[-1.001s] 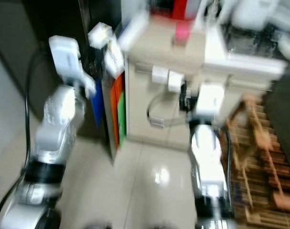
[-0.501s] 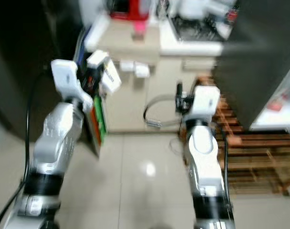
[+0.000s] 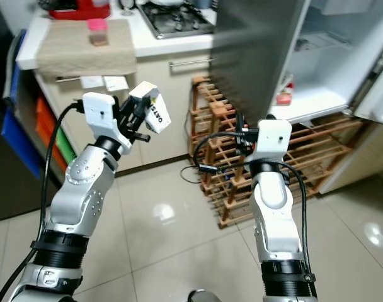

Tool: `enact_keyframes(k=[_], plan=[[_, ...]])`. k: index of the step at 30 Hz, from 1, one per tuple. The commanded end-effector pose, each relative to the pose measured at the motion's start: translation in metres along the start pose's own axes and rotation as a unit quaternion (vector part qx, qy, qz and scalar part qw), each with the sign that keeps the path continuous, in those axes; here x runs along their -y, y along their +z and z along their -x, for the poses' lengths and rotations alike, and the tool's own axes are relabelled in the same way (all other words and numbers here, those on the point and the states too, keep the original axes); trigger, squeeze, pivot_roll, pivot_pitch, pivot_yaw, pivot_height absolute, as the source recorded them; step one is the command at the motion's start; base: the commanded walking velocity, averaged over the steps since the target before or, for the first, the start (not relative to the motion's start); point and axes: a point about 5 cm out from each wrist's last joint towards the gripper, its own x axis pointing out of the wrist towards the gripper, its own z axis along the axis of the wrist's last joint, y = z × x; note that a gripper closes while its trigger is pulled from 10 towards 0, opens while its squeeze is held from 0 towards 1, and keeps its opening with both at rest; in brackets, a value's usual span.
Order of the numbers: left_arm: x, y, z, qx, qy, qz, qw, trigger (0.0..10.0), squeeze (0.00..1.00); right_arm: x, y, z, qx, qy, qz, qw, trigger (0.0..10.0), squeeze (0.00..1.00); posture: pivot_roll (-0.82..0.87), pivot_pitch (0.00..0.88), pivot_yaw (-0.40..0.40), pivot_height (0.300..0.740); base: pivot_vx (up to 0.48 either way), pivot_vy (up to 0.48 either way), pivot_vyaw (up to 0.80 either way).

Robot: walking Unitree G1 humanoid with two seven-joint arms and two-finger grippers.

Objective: Restocking fridge

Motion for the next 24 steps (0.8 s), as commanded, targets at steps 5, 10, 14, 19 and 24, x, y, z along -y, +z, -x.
enact_keyframes(k=[5, 10, 14, 19, 24], plan=[[0.0082, 0.0049, -0.0040, 0.015, -0.021, -0.011, 1.000, 10.0, 0.00, -0.0005, 0.0033, -0.0027, 0.007, -0.004, 0.000, 1.000, 10.0, 0.00, -0.10, 0.000, 0.024, 0.740, 0.000, -0.480, -0.73], [0.0039, 0.0044, -0.0051, 0.014, -0.018, -0.013, 1.000, 10.0, 0.00, -0.0016, 0.0030, -0.0055, 0.009, -0.004, -0.003, 1.000, 10.0, 0.00, -0.09, 0.000, 0.025, 0.740, 0.000, -0.477, -0.72], [0.0029, 0.0048, -0.0054, 0.015, -0.013, -0.007, 1.000, 10.0, 0.00, -0.0034, 0.0034, -0.0061, 0.010, -0.002, -0.003, 1.000, 10.0, 0.00, -0.09, 0.000, 0.023, 0.740, 0.000, -0.126, -0.70], [0.0048, 0.0046, -0.0063, 0.017, -0.015, -0.001, 1.000, 10.0, 0.00, -0.0032, 0.0038, -0.0076, 0.012, -0.002, -0.003, 1.000, 10.0, 0.00, -0.10, 0.000, 0.019, 0.740, 0.000, 0.000, -0.70], [-0.0005, 0.0026, -0.0027, 0.017, -0.009, -0.002, 1.000, 10.0, 0.00, 0.0017, 0.0062, -0.0042, 0.025, -0.009, -0.004, 1.000, 10.0, 0.00, -0.10, 0.000, 0.019, 0.740, 0.000, 0.000, -0.68]])
